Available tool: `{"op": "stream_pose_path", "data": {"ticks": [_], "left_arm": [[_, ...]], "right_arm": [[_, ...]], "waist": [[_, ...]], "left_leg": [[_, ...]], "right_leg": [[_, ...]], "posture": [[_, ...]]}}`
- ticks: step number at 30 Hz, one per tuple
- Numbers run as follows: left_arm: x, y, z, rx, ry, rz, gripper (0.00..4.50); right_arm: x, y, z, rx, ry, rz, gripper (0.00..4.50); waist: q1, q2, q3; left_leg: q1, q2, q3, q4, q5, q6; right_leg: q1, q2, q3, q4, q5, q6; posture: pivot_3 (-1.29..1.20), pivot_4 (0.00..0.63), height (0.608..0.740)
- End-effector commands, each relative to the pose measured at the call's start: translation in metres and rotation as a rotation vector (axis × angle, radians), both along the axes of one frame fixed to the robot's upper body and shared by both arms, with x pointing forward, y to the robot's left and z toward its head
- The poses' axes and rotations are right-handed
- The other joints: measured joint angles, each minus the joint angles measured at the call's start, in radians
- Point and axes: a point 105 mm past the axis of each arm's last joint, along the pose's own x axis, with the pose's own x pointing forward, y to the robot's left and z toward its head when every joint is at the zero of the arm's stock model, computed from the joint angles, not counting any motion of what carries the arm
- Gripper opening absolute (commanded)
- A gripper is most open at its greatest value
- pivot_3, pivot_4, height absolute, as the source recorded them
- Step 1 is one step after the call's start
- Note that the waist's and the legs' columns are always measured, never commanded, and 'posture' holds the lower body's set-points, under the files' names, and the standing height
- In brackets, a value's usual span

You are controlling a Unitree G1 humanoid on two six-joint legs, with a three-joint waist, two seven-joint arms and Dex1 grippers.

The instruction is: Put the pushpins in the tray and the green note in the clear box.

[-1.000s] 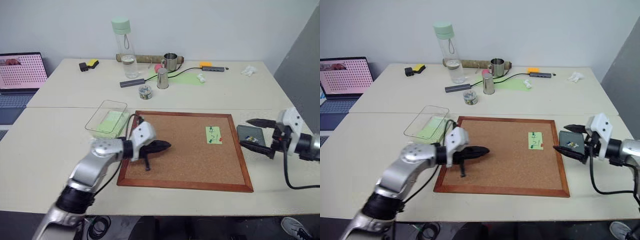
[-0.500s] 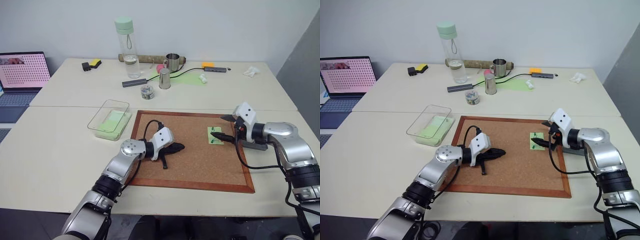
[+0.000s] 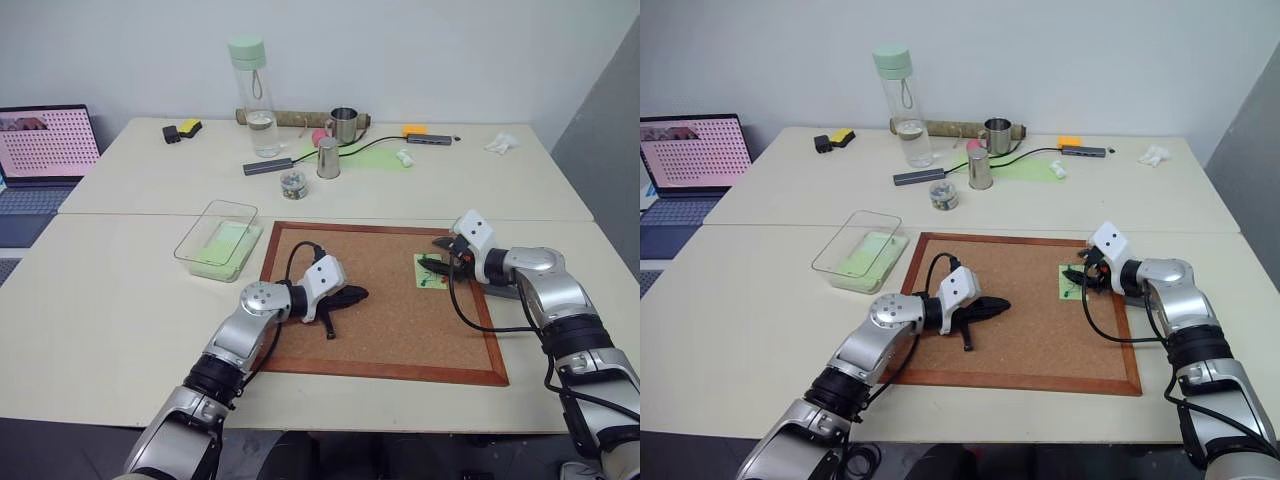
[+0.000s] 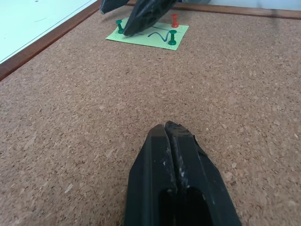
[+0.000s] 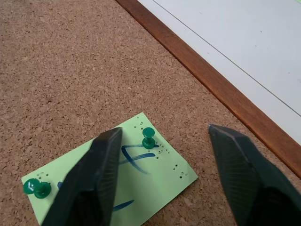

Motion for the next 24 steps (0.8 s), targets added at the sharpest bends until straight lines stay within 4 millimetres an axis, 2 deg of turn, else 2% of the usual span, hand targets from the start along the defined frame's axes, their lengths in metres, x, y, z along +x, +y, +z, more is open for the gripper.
{"op": "stream_pose_path", "data": {"ticks": [1, 10, 24], "left_arm": [[-0.004, 0.008, -0.020, 0.058, 0.063, 0.032, 0.00], [-0.003, 0.006, -0.022, 0.064, 0.068, 0.031, 0.00], [-0.008, 0.010, -0.029, 0.082, 0.083, 0.035, 0.00]], "right_arm": [[0.004, 0.003, 0.017, 0.040, -0.051, 0.007, 1.99], [0.002, 0.006, 0.011, 0.063, -0.022, 0.009, 0.10], [-0.008, 0.013, 0.034, 0.148, -0.061, 0.030, 0.02]], "waist": [[-0.001, 0.000, 0.000], [-0.001, 0.000, 0.000], [-0.001, 0.000, 0.000]], "left_leg": [[0.000, 0.000, 0.000, 0.000, 0.000, 0.000], [0.000, 0.000, 0.000, 0.000, 0.000, 0.000], [0.000, 0.000, 0.000, 0.000, 0.000, 0.000]], "right_leg": [[0.000, 0.000, 0.000, 0.000, 0.000, 0.000], [0.000, 0.000, 0.000, 0.000, 0.000, 0.000], [-0.001, 0.000, 0.000, 0.000, 0.000, 0.000]], "posture": [[0.00, 0.150, 0.740], [0.00, 0.150, 0.740], [0.00, 0.150, 0.740]]}}
